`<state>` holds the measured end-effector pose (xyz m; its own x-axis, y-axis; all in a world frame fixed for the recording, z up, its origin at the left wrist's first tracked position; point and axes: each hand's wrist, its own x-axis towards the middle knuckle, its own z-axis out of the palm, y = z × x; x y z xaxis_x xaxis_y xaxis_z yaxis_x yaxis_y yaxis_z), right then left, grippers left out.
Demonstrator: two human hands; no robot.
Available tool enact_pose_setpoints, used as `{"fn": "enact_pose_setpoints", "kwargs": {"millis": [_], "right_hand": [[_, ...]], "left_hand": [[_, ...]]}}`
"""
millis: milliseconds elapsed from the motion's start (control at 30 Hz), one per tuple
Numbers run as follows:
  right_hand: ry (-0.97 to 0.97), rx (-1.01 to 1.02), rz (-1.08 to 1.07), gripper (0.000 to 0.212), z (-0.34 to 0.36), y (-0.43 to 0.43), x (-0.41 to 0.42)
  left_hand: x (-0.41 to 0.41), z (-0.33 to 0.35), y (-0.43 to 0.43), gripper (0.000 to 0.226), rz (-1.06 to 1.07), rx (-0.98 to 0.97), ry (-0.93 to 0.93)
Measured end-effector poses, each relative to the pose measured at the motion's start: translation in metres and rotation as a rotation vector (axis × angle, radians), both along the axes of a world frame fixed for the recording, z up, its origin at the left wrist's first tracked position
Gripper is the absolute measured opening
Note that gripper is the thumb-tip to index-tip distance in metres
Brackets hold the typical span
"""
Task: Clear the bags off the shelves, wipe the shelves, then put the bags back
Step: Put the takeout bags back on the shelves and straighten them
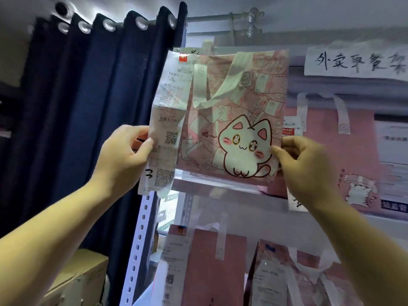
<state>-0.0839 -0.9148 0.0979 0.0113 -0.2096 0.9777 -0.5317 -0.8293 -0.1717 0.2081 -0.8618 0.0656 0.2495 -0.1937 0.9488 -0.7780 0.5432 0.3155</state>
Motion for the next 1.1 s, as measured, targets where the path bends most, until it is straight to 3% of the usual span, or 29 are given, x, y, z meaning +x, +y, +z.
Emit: {"fn": "enact_pose_setpoints", "kwargs": {"millis": [167, 333, 633, 1100], "right_hand": [[0.056, -0.058, 0.086, 0.019, 0.007, 0.043, -0.030], [0.035, -0.114, 0.125, 0.013, 0.012, 0.082, -0.082], [-0.016, -0.121, -0.142, 0.018, 0.003, 0.108, -0.212], [-0.217, 0.029, -0.567, 0.021, -0.024, 0.094, -0.389]], "left_hand": [[-0.030, 0.004, 0.047, 0.013, 0.002, -0.091, 0.036], [-0.082, 0.009, 0.081, 0.015, 0.018, -0.144, 0.023], [-0.210, 0.001, 0.081, 0.011, -0.186, -0.109, 0.016], [-0.402, 0.001, 0.009, 0.020, -0.364, 0.056, -0.104]]}}
